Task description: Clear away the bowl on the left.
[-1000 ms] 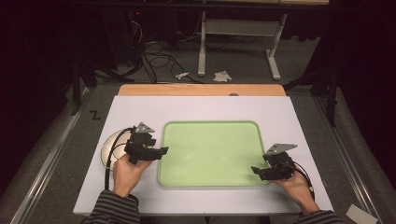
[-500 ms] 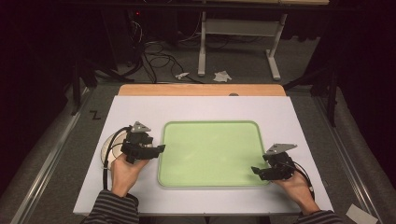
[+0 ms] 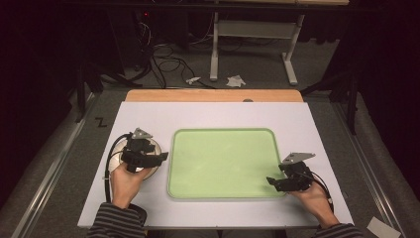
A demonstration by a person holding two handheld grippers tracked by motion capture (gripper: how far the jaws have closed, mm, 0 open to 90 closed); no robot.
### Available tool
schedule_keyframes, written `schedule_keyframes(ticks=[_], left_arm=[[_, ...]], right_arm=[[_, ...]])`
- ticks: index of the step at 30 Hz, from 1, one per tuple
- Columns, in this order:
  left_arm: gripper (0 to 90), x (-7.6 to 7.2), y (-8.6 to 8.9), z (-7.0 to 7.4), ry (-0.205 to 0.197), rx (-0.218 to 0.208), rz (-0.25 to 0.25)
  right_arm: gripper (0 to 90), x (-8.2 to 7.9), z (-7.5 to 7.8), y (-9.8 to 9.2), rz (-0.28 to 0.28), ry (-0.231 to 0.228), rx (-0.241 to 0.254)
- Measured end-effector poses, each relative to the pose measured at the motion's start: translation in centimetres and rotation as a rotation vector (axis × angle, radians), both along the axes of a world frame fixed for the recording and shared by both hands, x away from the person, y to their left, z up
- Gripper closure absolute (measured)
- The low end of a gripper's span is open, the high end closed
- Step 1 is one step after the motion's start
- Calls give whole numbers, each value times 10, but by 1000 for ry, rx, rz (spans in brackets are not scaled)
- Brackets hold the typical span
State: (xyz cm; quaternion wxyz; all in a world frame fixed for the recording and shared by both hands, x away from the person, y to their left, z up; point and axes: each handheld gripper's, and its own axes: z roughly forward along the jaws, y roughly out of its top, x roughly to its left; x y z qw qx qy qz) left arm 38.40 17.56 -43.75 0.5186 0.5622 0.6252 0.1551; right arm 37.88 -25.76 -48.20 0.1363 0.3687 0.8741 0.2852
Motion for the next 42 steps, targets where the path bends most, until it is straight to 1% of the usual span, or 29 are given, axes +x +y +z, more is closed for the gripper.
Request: schedule_keyframes(ticks=[2, 4, 6, 10, 11, 14, 17, 18, 23, 24, 27, 29, 31, 38, 42], left_arm=[[412, 0, 2, 0, -1, 6, 2], [411, 1, 4, 1, -2, -4, 15], [411, 1, 7, 0, 1, 0, 19], [412, 2, 12, 0, 7, -7, 37], [412, 2, 14, 0, 10, 0, 36], [412, 3, 17, -1, 11, -4, 52], [410, 4, 22, -1, 7, 11, 72], [410, 4, 23, -1, 8, 2, 77], [410, 5, 30, -3, 20, 2, 91], [410, 5, 31, -3, 19, 9, 93], [413, 5, 33, -3, 18, 14, 95], [415, 6, 34, -3, 11, 6, 111], [415, 6, 35, -3, 12, 10, 110], [418, 7, 47, -4, 14, 5, 150], [419, 7, 52, -4, 12, 20, 166]], right_arm=[[324, 0, 0, 0, 0, 0, 0], [324, 0, 0, 0, 0, 1, 5], [324, 0, 0, 0, 0, 1, 1], [324, 0, 0, 0, 3, 1, 4], [324, 0, 0, 0, 3, 2, 4], [324, 0, 0, 0, 1, 1, 1], [324, 0, 0, 0, 2, 2, -1], [324, 0, 0, 0, 3, 2, 4], [324, 0, 0, 0, 0, 2, 0], [324, 0, 0, 0, 1, 2, -1], [324, 0, 0, 0, 2, 3, -1], [324, 0, 0, 0, 2, 3, -1], [324, 0, 0, 0, 3, 6, -3], [324, 0, 0, 0, 1, 4, -1], [324, 0, 0, 0, 3, 3, -2]])
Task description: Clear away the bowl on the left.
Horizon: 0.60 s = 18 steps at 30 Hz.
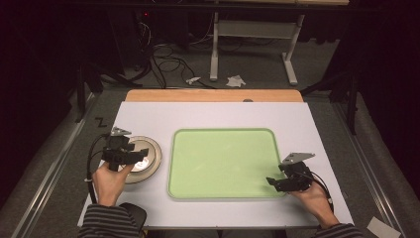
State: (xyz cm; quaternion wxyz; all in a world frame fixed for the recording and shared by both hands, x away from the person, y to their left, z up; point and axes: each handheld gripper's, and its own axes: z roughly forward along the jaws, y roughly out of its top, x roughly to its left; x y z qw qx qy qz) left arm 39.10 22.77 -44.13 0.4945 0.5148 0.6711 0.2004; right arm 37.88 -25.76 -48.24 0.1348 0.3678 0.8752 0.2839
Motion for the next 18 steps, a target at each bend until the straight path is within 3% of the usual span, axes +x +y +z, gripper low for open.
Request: schedule_keyframes(ticks=[16, 18], left_arm=[[420, 1, 27, -2, 11, 5, 87], [420, 2, 31, -4, 20, -10, 104]], right_arm=[[323, 0, -1, 0, 4, 9, 3], [323, 0, -1, 0, 6, 8, 1]])
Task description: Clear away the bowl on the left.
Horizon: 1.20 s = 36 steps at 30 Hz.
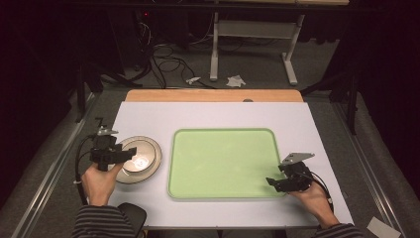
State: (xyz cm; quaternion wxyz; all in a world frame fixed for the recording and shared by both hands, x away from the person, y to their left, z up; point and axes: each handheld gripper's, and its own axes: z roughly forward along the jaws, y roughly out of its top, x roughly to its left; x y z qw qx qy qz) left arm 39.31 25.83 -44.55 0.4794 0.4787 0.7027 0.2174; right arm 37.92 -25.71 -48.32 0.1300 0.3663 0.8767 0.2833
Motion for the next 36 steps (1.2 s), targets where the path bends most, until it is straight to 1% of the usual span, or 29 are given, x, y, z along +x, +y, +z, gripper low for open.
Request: schedule_keyframes(ticks=[3, 4, 5, 6, 8, 10, 12, 16, 18, 20, 21, 24, 27, 28, 30, 32, 34, 35, 36], left_arm=[[420, 1, 4, -3, 16, 5, 13], [420, 2, 6, -5, 23, 0, 18], [423, 2, 6, -5, 23, 0, 18], [427, 3, 7, -7, 34, -9, 22], [437, 5, 8, -10, 51, -11, 22], [441, 5, 8, -12, 58, -10, 22], [441, 7, 9, -16, 83, -15, 29], [446, 10, 9, -20, 115, -5, 32], [445, 12, 9, -22, 121, -4, 44], [439, 13, 9, -25, 139, 5, 39], [432, 14, 8, -26, 144, 5, 45], [422, 15, 8, -29, 158, -5, 37], [424, 17, 7, -31, 165, -14, 40], [423, 18, 7, -32, 182, -26, 39], [422, 19, 7, -33, 187, -31, 41], [414, 21, 5, -35, 207, -36, 35], [403, 23, 3, -39, 222, -18, 31], [403, 23, 3, -39, 222, -18, 31], [403, 23, 2, -39, 226, -5, 29]], right_arm=[[323, 0, 0, 0, 0, 0, 0], [323, 0, 0, 0, -1, 1, 0], [323, 0, 0, 0, -1, 1, 0], [323, 0, 0, 0, 0, 1, 1], [323, 0, 0, 0, 0, 0, 0], [323, 0, 0, 0, -3, -1, 2], [323, 0, 0, 0, -4, -1, 2], [323, 0, 0, 0, -5, -2, 2], [323, 0, 0, 0, -2, -2, 1], [323, 0, 0, 0, -1, -2, 1], [323, 0, 0, 0, -2, -2, 0], [323, 0, 0, 1, -4, -2, 1], [323, 0, 0, 1, -4, -2, 0], [323, 0, 0, 1, -4, -3, 0], [323, 0, 0, 1, -5, -3, 1], [323, 0, 0, 0, -5, -4, 1], [323, 0, 0, 0, -7, -4, 2], [323, 0, 0, 0, -7, -4, 2], [323, 0, 0, 0, -6, -4, 2]])
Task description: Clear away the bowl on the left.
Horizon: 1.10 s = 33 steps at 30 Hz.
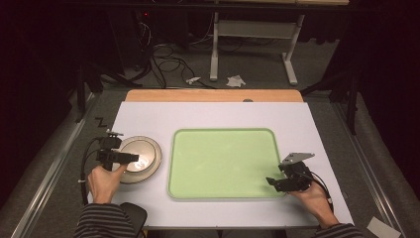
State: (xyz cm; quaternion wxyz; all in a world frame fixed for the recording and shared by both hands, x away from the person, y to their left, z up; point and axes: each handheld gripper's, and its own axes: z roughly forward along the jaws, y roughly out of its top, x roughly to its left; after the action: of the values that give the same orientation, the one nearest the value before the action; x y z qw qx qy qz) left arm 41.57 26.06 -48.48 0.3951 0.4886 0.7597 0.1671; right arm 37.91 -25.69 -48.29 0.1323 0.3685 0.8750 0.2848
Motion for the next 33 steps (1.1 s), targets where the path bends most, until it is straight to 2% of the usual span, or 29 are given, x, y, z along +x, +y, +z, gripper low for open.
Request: schedule_keyframes(ticks=[5, 10, 12, 14, 16, 24, 30, 33], left_arm=[[413, 1, -2, -2, 3, 4, -4], [469, 2, -1, -4, 12, 7, 2], [482, 3, -1, -5, 21, 10, 5], [496, 5, -1, -6, 46, 5, 11], [528, 5, -2, -8, 51, 21, 12], [622, 8, 1, -9, 67, -25, 18], [703, 9, 4, -10, 80, -36, 14], [715, 10, 5, -9, 85, -56, 20]], right_arm=[[323, 0, 0, 0, -4, -2, -4], [323, 0, 0, 0, -4, -2, -2], [323, 0, 0, 0, -2, -1, -1], [323, 0, 0, 0, -3, -1, -1], [322, 0, 0, 0, 0, -1, -2], [322, 0, 0, 0, -1, -1, -3], [323, 0, 0, 0, -1, -1, -3], [323, 0, 0, 0, -1, -1, -3]])
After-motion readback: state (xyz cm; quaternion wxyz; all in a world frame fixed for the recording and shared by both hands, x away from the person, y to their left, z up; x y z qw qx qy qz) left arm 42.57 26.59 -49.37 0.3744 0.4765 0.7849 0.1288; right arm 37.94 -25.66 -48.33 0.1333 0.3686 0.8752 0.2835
